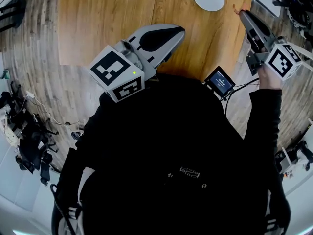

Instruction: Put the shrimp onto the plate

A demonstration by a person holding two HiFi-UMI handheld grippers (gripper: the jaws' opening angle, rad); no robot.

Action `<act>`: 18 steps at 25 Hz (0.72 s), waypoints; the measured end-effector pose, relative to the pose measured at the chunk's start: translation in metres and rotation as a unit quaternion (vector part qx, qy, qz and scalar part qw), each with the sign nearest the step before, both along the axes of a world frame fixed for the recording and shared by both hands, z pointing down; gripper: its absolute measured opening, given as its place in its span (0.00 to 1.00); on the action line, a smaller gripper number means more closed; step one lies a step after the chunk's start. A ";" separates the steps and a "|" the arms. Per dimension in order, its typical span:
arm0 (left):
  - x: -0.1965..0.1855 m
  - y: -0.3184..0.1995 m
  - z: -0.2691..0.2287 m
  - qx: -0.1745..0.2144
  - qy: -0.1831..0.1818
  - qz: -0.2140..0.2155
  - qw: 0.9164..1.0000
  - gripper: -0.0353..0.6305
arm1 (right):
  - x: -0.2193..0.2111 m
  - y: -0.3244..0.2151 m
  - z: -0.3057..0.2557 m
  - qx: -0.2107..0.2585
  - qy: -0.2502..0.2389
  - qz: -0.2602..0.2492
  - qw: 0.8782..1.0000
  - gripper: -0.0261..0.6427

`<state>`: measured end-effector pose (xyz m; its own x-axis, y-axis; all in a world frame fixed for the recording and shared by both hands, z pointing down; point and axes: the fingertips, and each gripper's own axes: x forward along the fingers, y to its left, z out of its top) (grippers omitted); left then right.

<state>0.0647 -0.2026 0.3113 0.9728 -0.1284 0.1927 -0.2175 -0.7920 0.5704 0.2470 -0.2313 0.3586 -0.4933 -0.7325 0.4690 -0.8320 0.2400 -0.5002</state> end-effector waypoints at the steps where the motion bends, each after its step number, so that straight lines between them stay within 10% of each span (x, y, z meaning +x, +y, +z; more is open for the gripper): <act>1: -0.001 -0.002 0.002 -0.002 0.000 -0.001 1.000 0.06 | 0.000 -0.004 0.005 -0.004 -0.001 -0.001 1.000 0.11; 18: -0.010 -0.010 0.020 -0.031 -0.005 -0.028 0.999 0.06 | 0.028 -0.027 0.097 -0.090 0.023 -0.006 0.996 0.11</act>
<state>0.0545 -0.2122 0.3311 0.9626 -0.1700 0.2110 -0.2660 -0.7415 0.6160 0.2748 -0.2582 0.4555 -0.4766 -0.6289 0.6144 -0.8523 0.1591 -0.4983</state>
